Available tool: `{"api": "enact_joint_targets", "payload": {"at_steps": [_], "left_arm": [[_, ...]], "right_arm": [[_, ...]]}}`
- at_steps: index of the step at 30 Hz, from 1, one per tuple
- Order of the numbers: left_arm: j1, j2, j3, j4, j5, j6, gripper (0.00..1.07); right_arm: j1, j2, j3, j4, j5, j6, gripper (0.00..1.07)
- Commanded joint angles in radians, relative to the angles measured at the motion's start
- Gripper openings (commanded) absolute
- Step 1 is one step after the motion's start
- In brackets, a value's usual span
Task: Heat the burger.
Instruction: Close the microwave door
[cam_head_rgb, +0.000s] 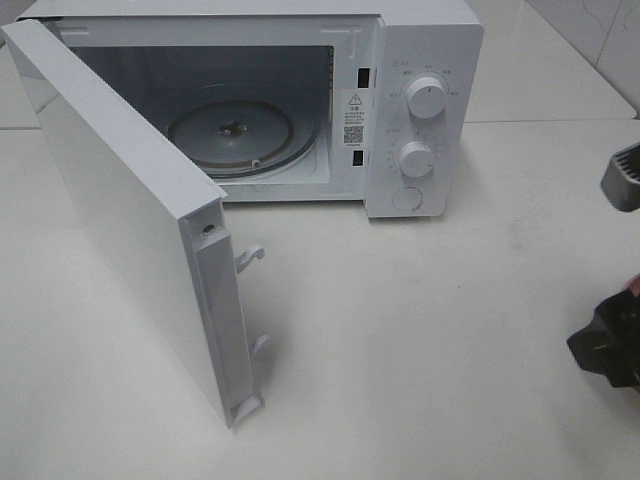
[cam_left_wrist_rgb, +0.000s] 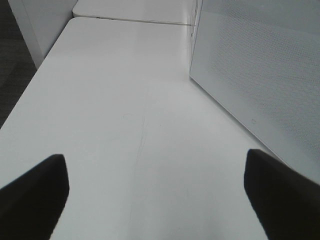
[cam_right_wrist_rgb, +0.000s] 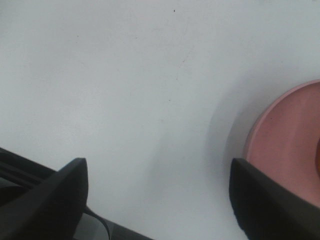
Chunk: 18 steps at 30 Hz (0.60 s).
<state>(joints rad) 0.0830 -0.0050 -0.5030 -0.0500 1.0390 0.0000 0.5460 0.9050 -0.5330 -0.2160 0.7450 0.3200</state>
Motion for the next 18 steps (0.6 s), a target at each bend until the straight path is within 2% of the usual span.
{"api": "enact_joint_targets", "payload": {"at_steps": [1, 8, 18], "left_arm": [[-0.004, -0.019, 0.004, -0.002, -0.002, 0.000, 0.87], [-0.004, -0.019, 0.004, -0.002, -0.002, 0.000, 0.87], [-0.004, -0.019, 0.004, -0.002, -0.002, 0.000, 0.87]], "right_arm": [[-0.005, -0.083, -0.053, 0.015, 0.117, -0.038, 0.76], [-0.005, -0.188, -0.110, 0.015, 0.250, -0.067, 0.76], [-0.005, -0.394, -0.109, 0.016, 0.330, -0.078, 0.76]]}}
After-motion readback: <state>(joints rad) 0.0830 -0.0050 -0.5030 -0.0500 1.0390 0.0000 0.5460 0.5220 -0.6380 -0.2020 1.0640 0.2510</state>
